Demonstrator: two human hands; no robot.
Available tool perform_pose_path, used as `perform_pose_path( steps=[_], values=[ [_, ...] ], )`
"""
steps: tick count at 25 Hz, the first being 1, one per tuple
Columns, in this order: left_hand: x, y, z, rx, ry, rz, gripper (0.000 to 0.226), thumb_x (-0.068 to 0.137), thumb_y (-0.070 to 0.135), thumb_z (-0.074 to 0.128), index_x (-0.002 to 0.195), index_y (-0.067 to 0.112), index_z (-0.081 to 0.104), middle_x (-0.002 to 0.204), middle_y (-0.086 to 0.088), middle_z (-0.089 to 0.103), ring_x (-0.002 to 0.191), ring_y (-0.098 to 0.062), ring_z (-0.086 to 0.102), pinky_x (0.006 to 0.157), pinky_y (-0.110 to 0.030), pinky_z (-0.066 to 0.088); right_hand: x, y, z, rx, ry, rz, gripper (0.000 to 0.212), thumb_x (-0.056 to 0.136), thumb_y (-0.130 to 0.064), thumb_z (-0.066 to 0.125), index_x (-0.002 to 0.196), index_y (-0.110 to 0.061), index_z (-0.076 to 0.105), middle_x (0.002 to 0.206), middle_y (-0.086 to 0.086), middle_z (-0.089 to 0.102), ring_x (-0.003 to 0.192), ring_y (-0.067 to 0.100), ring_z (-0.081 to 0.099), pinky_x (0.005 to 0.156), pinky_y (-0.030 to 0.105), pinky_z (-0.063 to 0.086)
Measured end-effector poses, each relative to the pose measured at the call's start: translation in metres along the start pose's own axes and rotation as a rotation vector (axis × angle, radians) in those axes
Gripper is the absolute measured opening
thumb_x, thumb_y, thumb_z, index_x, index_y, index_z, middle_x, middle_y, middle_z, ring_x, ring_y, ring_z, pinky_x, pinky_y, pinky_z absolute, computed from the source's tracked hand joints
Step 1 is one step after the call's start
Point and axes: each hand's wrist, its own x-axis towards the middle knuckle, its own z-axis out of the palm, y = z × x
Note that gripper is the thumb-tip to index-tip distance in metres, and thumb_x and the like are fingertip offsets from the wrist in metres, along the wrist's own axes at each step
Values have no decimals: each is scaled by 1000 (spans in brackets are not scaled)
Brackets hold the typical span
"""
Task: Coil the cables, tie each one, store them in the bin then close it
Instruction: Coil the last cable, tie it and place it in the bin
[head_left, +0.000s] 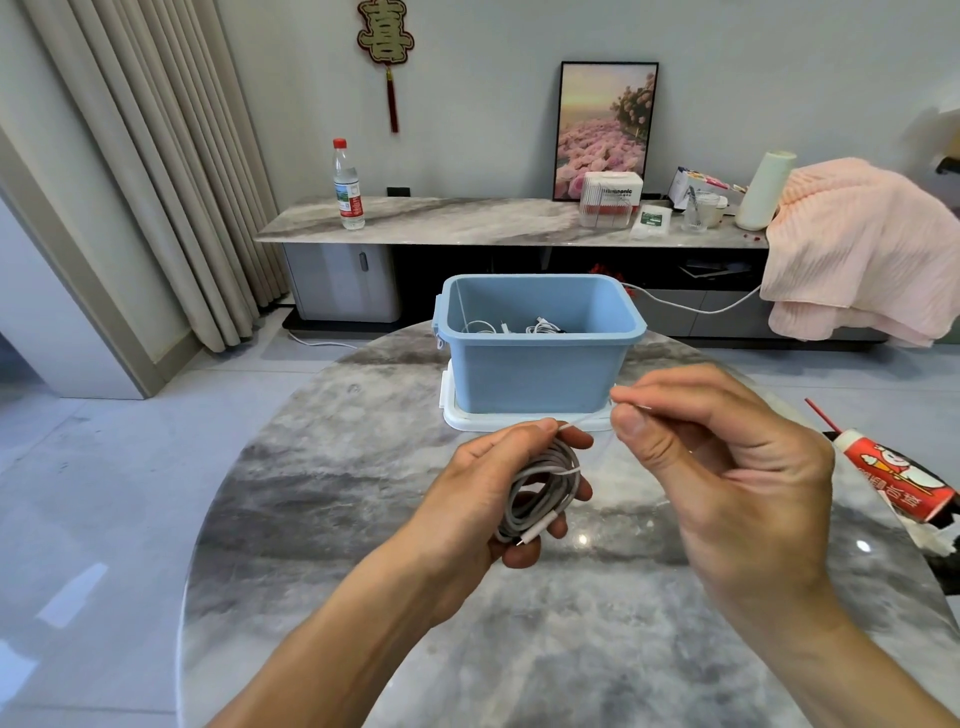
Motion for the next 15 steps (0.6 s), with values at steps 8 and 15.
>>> perform_pose_path(
  steps=[8, 15],
  values=[
    [3, -2, 0, 28, -40, -36, 27, 96, 40, 52, 98, 27, 76, 85, -12, 68, 59, -20, 53, 45, -23, 22, 3, 4, -3, 22, 16, 36, 13, 90, -10, 64, 85, -22, 61, 87, -1, 63, 74, 19, 61, 71, 28, 52],
    [1, -5, -1, 53, -39, -57, 28, 95, 40, 54, 104, 24, 75, 87, -12, 68, 60, -20, 52, 45, -23, 23, 5, 2, -2, 69, 28, 112, 12, 98, -7, 51, 92, -17, 52, 79, 8, 69, 72, 24, 65, 70, 28, 53]
  ],
)
